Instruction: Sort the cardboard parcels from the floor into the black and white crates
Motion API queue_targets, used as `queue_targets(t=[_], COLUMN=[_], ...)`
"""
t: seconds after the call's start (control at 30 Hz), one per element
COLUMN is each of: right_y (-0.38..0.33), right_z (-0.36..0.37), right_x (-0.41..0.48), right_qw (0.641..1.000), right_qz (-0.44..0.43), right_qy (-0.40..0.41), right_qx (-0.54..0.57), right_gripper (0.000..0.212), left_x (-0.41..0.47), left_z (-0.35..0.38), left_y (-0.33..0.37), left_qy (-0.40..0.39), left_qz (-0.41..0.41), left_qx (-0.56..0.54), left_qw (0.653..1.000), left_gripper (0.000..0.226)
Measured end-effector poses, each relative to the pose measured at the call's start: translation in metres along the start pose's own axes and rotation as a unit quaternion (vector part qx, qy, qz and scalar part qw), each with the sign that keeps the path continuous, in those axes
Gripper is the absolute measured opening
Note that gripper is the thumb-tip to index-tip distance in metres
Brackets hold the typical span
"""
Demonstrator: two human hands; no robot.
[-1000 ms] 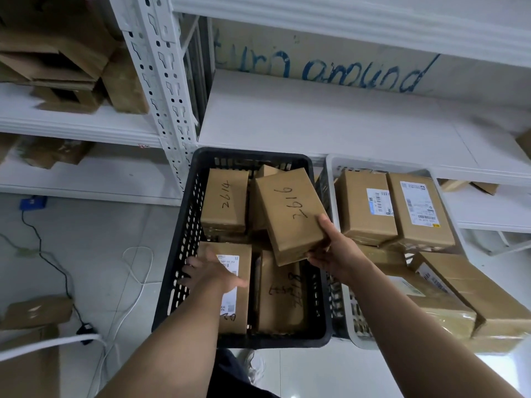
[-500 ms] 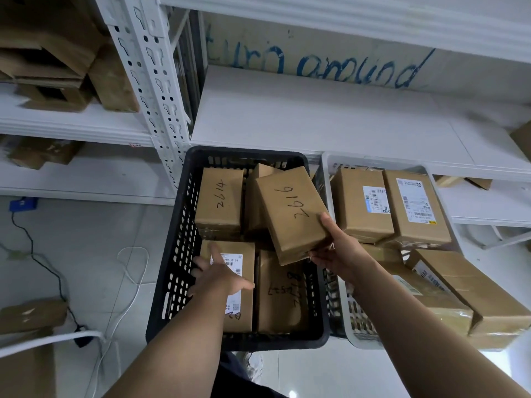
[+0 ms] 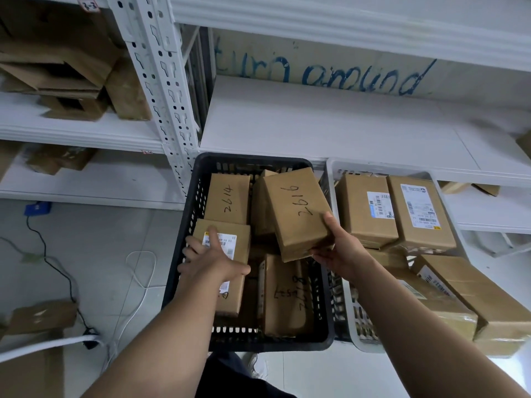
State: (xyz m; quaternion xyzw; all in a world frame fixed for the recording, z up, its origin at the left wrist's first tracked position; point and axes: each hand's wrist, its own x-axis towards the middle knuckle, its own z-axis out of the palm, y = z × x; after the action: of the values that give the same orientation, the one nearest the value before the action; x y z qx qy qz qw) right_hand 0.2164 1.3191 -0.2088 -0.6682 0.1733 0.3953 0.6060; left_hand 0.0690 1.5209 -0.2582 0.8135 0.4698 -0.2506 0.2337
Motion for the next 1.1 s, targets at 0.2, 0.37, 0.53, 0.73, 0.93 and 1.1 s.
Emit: queue_targets(t=[0.2,0.37,0.53,0.73,0.93,1.1], right_y=[-0.009,-0.019,-0.022,-0.02,-0.013,-0.007], right_z=[0.009,0.017,0.022,0.025,0.028,0.026], right_x=[-0.004,-0.004,0.003,0.004,0.006,0.001], right_qw=[1.0,0.999,0.999,0.998,0.997,0.997], right_qz=[-0.008,-0.011,-0.004,0.013,0.037,0.064], right_qy=[0.003,-0.001,0.01,0.022,0.03,0.035], right_qx=[0.017,0.031,0.043,0.059,0.064,0.038], right_gripper=[0.059,0.062,0.064,0.061,0.062,0.058], left_x=[-0.006,0.002,0.019,0.041,0.06,0.082], left_z=[-0.045,-0.085,-0.124,-0.141,-0.12,-0.107], left_y=[0.009,0.022,0.036,0.049,0.068,0.066], left_qy=[0.023,0.013,-0.075,0.056,0.124,0.153], left_qz=[0.006,0.033,0.085,0.106,0.089,0.142], left_qx=[-0.042,-0.046,-0.071,-0.057,-0.059,-0.07], left_qw=[0.999,0.998,0.991,0.991,0.987,0.975], left_gripper=[0.13,0.121,0.121,0.117,0.113,0.101])
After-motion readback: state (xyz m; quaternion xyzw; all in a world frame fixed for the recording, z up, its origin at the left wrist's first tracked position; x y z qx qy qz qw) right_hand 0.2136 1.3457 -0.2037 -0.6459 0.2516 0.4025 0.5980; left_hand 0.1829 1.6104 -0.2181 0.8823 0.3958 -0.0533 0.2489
